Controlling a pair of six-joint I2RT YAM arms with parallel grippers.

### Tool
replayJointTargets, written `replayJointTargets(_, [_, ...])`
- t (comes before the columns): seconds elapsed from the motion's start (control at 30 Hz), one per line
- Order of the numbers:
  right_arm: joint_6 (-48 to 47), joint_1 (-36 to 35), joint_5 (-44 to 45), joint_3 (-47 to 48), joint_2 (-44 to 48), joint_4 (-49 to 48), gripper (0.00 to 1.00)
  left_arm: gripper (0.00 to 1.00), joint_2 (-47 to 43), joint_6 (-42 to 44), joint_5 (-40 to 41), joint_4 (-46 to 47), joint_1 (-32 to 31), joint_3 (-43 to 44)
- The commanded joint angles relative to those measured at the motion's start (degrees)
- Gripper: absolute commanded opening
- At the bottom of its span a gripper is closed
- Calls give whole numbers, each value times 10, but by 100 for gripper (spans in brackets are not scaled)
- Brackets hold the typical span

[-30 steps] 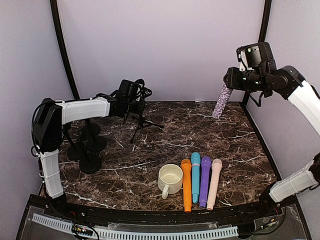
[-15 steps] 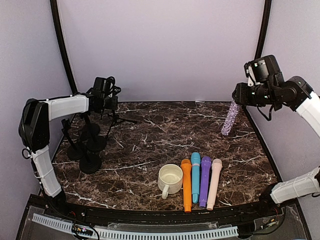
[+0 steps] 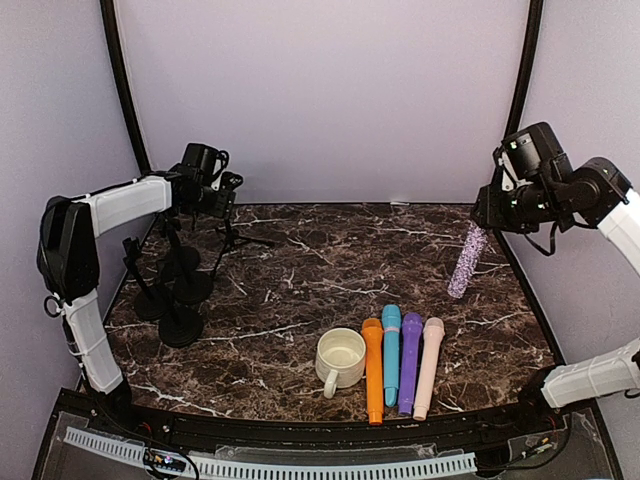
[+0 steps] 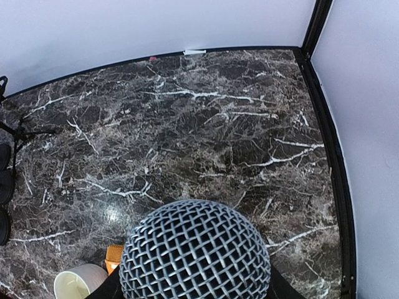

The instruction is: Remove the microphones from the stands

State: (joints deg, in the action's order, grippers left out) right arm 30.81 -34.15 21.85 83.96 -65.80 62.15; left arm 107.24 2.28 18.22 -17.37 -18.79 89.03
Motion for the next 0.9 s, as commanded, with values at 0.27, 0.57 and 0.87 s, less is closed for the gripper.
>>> replayJointTargets(0.27, [36,37,-100,-31,13,105,17,87,-214,34,-141,-95,1,-47])
replayJointTargets(0.57, [46,58,-206,-103,-14,103,16,92,-378,-16,-221,-56,5,-146])
replayJointTargets(0.87, [68,58,-296,-241,-5,42,12,92,-531,-59,-192,-28,5,-250])
